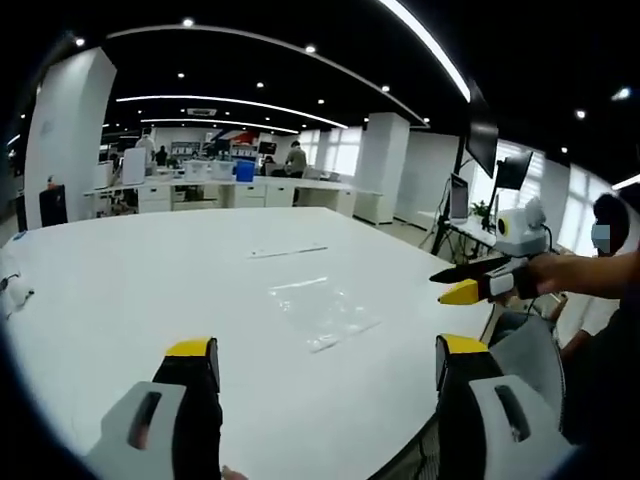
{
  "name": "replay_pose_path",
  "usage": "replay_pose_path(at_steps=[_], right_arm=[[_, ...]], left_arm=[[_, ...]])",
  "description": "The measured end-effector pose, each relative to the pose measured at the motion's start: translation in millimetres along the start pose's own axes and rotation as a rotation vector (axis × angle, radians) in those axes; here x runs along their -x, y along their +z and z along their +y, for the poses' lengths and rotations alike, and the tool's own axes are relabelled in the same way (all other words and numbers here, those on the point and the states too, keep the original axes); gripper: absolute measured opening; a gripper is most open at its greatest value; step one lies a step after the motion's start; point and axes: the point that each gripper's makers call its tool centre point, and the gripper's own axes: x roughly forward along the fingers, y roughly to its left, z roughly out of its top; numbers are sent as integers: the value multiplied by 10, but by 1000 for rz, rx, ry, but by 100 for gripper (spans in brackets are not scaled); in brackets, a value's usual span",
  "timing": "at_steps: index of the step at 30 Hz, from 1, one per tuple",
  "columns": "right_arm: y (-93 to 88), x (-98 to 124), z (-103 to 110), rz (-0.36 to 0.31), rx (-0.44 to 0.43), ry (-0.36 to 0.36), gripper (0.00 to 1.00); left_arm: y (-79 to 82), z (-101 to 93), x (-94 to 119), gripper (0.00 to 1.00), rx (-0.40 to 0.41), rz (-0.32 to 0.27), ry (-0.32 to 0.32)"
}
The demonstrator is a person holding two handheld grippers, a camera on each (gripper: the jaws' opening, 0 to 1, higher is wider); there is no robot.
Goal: Open the resealable bag by pulling the two sides of the seal apart until the entire bag opening is separated and visibly accessible.
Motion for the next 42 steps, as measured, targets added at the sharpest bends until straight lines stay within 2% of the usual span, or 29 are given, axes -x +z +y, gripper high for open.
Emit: replay_pose_path(at_steps=[5, 7, 11, 17, 21, 25, 29, 34, 37, 38, 39, 42], right_arm=[[-2, -215, -44, 24, 73, 28, 59], [-45, -297, -50, 52, 61, 47, 58], [-62, -466, -55, 82, 104, 75, 57], [-65, -655, -28, 103, 154, 111, 53], [-124, -818, 15, 123, 189, 153, 49], [-170, -955, 30, 154, 205, 180, 48], [-198, -1067, 54, 170, 221, 197, 46], [-324, -1221, 97, 236, 281, 226, 41], [-320, -1282, 121, 229, 289, 244, 34], [-342, -1307, 124, 237, 288, 253, 29], [-407, -1317, 134, 277, 284, 274, 25], [-419, -1383, 135, 286, 299, 282, 24]], left_arm=[[-43, -15, -49, 87, -9, 18, -5], [-62, -10, -67, 86, -1, 25, -6], [-77, -28, -101, 87, 0, 33, -17], [-84, -41, -144, 87, -5, 40, -28], [-122, -24, -177, 86, -5, 53, -21], [-148, -57, -192, 86, -14, 72, -40], [-126, -92, -187, 86, -21, 68, -50], [-163, -147, -196, 84, -15, 82, -61], [-183, -176, -203, 84, -21, 99, -67], [-179, -181, -206, 84, -23, 98, -68], [-173, -190, -212, 84, -23, 100, -71], [-141, -216, -228, 81, -12, 86, -76]])
